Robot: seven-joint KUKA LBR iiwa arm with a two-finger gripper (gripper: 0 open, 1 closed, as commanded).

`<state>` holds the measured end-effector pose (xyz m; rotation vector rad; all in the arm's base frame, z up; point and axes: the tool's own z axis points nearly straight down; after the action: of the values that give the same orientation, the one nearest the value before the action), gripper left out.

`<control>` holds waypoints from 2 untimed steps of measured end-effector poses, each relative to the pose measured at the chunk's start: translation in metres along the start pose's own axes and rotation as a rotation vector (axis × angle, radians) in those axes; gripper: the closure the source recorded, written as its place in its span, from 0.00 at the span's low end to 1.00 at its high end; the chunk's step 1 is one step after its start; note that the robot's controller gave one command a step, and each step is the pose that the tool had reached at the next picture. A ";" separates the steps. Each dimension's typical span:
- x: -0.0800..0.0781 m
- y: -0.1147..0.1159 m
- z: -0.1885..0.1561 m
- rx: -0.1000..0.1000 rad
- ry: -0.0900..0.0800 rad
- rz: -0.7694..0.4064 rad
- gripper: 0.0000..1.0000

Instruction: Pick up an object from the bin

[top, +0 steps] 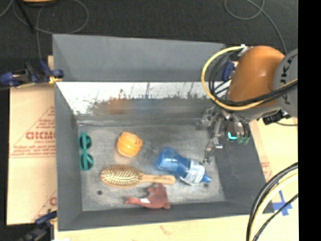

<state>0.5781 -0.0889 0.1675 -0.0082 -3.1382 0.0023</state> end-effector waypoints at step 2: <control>0.000 0.007 0.032 0.003 -0.018 -0.038 0.00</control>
Offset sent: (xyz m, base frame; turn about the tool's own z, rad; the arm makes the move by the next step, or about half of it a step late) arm -0.0104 0.0227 -0.0975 -0.1001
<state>0.5781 -0.0817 0.1352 0.0520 -3.1556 0.0067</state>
